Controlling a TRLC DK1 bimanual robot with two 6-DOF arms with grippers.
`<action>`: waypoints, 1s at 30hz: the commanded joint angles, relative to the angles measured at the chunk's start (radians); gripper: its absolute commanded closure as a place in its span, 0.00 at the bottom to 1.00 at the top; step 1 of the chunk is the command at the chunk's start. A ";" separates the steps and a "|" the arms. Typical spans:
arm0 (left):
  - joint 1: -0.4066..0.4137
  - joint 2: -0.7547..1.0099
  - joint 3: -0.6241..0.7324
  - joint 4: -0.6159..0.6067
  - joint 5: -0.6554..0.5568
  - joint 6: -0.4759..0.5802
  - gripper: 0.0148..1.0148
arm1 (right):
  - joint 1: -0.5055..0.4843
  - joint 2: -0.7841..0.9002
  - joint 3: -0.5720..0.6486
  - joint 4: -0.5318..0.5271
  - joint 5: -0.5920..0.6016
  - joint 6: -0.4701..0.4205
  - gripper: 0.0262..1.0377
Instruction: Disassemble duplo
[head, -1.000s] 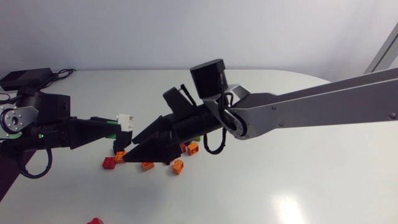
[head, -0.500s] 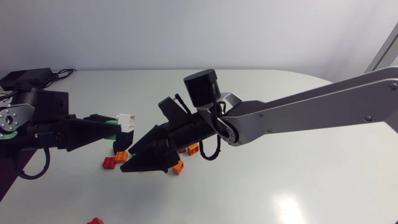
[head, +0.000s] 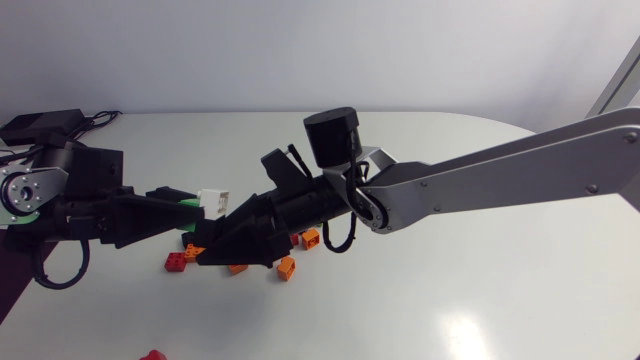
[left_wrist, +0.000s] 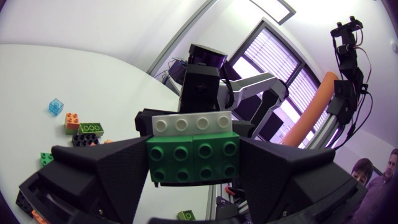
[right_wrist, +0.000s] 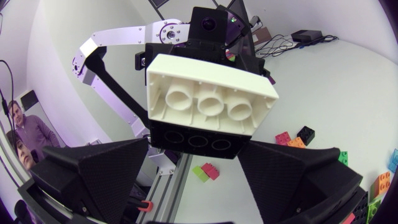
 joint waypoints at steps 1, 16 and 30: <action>-0.006 0.015 -0.016 -0.012 0.041 -0.005 0.69 | -0.008 0.012 -0.008 0.019 -0.008 0.035 0.04; -0.043 0.008 -0.024 -0.012 0.040 -0.003 0.69 | -0.040 0.015 0.000 0.045 -0.010 0.067 0.42; -0.010 -0.035 -0.024 -0.023 0.041 -0.006 0.68 | -0.045 0.000 0.003 -0.019 -0.016 -0.042 0.67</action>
